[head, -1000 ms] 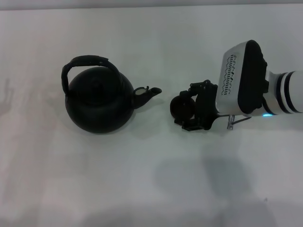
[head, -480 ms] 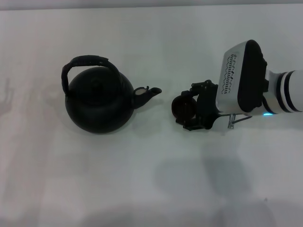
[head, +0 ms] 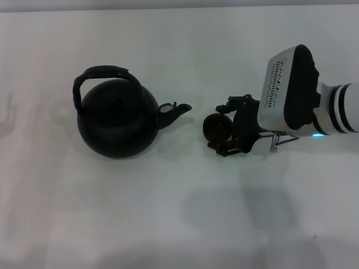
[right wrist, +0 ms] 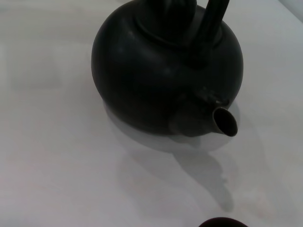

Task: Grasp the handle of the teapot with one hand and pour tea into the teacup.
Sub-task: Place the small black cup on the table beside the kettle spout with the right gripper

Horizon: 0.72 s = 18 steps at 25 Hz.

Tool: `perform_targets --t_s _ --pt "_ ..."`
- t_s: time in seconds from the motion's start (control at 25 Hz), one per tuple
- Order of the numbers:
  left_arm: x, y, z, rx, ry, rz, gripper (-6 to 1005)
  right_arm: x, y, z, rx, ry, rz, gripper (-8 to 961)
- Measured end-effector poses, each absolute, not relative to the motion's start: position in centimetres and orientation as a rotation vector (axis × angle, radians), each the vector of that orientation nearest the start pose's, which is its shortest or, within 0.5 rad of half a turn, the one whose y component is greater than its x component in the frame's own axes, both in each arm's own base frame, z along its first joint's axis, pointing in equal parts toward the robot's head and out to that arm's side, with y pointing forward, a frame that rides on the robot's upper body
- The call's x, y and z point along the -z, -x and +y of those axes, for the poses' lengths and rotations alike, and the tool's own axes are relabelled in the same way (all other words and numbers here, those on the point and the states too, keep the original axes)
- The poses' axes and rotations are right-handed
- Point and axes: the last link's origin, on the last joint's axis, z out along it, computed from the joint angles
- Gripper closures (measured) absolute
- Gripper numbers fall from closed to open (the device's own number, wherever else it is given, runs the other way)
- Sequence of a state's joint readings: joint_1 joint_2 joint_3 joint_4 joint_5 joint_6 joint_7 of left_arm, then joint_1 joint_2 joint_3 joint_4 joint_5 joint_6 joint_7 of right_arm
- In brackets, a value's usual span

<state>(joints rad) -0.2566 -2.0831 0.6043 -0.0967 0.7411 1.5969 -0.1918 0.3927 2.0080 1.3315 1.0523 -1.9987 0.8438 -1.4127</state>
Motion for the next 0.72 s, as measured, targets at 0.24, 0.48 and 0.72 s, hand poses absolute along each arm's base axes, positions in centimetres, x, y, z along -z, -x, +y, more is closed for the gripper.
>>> perform_targets --t_s 0.24,0.48,0.72 --pt "-2.2 37.3 22.9 0.738 1.355 -0.483 317 8.7 -23.2 32.7 0.132 2.812 0.139 114" --pt "-2.2 37.3 22.8 0.736 1.354 -0.485 317 8.0 -23.1 32.9 0.092 2.82 0.179 94" --pt "-2.1 37.3 22.8 0.736 1.362 -0.486 318 6.7 -23.0 33.3 0.04 2.82 0.219 95"
